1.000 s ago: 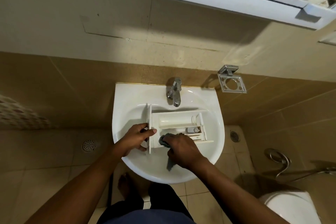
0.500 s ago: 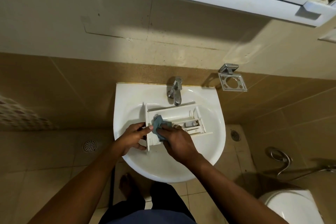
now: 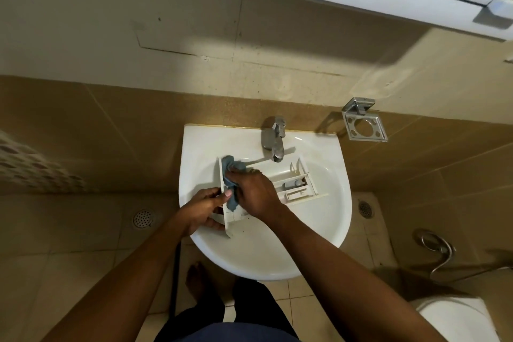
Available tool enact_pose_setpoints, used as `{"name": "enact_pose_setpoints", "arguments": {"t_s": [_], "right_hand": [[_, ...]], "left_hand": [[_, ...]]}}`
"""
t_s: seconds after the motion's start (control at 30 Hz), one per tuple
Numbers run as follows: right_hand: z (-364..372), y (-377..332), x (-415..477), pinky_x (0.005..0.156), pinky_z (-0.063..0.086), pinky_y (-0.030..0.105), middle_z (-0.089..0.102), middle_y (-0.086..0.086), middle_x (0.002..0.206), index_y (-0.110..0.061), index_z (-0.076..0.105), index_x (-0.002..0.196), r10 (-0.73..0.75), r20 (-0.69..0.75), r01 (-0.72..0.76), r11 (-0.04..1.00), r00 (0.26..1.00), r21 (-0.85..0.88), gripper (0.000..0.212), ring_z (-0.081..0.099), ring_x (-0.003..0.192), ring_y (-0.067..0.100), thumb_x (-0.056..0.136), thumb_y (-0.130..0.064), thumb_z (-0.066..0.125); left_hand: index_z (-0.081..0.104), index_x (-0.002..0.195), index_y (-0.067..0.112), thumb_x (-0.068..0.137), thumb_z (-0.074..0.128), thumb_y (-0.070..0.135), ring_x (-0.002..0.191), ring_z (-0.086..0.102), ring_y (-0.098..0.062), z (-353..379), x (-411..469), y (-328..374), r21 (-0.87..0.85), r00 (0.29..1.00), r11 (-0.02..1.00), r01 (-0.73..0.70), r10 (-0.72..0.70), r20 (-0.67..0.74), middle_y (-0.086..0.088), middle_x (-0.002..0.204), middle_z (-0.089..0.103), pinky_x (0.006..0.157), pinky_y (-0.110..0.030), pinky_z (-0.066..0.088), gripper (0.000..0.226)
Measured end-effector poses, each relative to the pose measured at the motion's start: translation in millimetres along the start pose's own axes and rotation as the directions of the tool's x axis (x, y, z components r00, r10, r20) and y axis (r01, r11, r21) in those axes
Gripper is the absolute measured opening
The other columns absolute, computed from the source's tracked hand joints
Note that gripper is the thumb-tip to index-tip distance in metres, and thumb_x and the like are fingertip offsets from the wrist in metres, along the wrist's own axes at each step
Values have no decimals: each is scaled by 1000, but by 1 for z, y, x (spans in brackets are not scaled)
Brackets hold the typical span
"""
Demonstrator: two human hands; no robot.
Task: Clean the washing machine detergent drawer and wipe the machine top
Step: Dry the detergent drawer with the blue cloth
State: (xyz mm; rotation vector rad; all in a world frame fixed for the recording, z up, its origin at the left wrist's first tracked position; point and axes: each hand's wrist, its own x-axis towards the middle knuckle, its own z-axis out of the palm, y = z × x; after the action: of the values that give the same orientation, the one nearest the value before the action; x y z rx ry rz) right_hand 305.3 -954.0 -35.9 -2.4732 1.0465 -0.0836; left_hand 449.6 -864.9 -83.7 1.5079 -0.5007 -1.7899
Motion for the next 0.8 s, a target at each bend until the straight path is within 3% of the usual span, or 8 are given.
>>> {"name": "enact_pose_setpoints", "arguments": {"t_s": [0.13,0.23,0.4,0.5,0.8], "right_hand": [[-13,12,-9,75,47,29,75,4,106,-33,76,115,-32,151,42,997,988,-64,34,64,96,29,83,-22,70],[-32,18,-10,75,54,31,78,-5,96,-32,81,102,3,263,8,999,965,-40,30,69,89,19,76,-34,67],[-27,6,15,74,54,32,77,-2,100,-27,77,101,44,-41,-44,999,998,-6,25,69,90,26,82,-22,62],[-10,0,17,76,55,36,74,4,106,-22,74,109,40,-21,-42,996,999,-82,28,66,98,34,82,-17,67],[-13,1,36,79,54,38,68,13,113,-12,66,121,171,-67,-184,921,983,-342,26,67,104,34,97,-17,61]], "left_hand": [[67,128,17,97,65,41,109,71,-35,2,1,0,-11,1000,1000,-11,11,7,-11,116,76,71,-47,63,39],[67,128,19,97,67,41,107,72,-34,6,1,2,3,1000,1000,-25,25,11,-10,116,76,72,-50,64,38],[65,130,18,99,66,35,106,69,-33,9,0,3,30,1000,1000,3,-3,-21,-13,116,73,71,-48,64,35],[64,131,20,98,67,39,106,70,-31,9,0,4,40,1000,999,4,-3,-19,-10,118,73,70,-46,64,39],[66,126,21,96,70,39,104,72,-28,16,-1,2,69,999,997,-25,28,-42,-9,115,74,73,-50,65,35]]}}
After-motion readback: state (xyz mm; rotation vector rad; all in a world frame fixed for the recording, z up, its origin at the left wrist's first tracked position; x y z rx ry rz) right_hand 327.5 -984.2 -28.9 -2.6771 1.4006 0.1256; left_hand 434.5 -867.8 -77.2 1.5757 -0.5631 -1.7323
